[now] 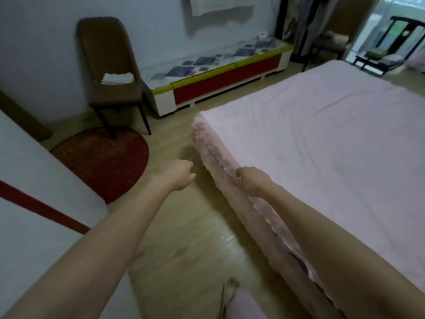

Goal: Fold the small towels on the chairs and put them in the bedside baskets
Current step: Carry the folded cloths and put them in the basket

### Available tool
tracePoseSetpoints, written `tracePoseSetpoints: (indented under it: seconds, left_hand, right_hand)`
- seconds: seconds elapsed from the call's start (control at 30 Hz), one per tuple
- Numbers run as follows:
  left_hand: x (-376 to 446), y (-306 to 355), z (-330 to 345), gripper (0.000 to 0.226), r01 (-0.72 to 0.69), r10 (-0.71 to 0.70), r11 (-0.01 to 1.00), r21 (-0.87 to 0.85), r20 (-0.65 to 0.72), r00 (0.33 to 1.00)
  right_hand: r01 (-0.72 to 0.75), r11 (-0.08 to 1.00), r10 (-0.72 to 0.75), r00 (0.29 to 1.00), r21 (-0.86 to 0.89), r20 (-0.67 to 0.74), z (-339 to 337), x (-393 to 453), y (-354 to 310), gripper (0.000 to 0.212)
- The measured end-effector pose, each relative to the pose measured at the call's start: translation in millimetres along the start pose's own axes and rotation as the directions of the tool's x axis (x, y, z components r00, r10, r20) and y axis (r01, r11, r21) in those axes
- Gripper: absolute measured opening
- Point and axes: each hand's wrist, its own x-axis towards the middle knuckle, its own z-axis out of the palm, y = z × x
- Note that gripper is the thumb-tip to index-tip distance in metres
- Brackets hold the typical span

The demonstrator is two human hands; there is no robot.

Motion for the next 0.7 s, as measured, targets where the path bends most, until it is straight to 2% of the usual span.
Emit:
tracePoseSetpoints:
  seconds: [0.07,0.17,0.3,0.4,0.5,0.7]
  left_hand:
    - [16.6,-45.9,-13.3,0.04,0.092,-0.092,0.995,-0.022,0.001,0.996]
    - [53.1,-115.7,-26.9,0.038,0.228,-0.228,0.971,-0.07,-0.003,0.974]
    - [103.7,-196.4,-63.0,0.038,0.368,-0.372,0.92,-0.135,-0.009,0.928]
    - [141.0,-257.1,-87.9,0.039,0.444,-0.453,0.877,-0.185,-0.009,0.891]
    - [176.0,-315.4,-108.9,0.04,0.488,-0.502,0.84,-0.238,0.001,0.865]
    - [278.2,-440.8,-137.5,0.041,0.542,-0.543,0.818,-0.192,0.049,0.838]
  right_hand:
    - [0.067,0.998,-0.067,0.997,0.001,0.031,-7.8,54.3,-34.8,0.041]
    - [0.192,0.98,-0.193,0.981,0.054,0.023,-15.5,146.9,-79.5,0.055]
    - [0.247,0.967,-0.24,0.966,-0.066,0.094,-49.0,263.5,-143.5,0.037]
    - [0.302,0.95,-0.294,0.95,-0.08,0.106,-75.7,344.5,-192.1,0.037]
    - [0.35,0.934,-0.34,0.932,-0.072,0.129,-97.7,417.0,-236.5,0.037]
    - [0.35,0.934,-0.337,0.931,-0.073,0.14,-120.2,565.5,-310.5,0.038]
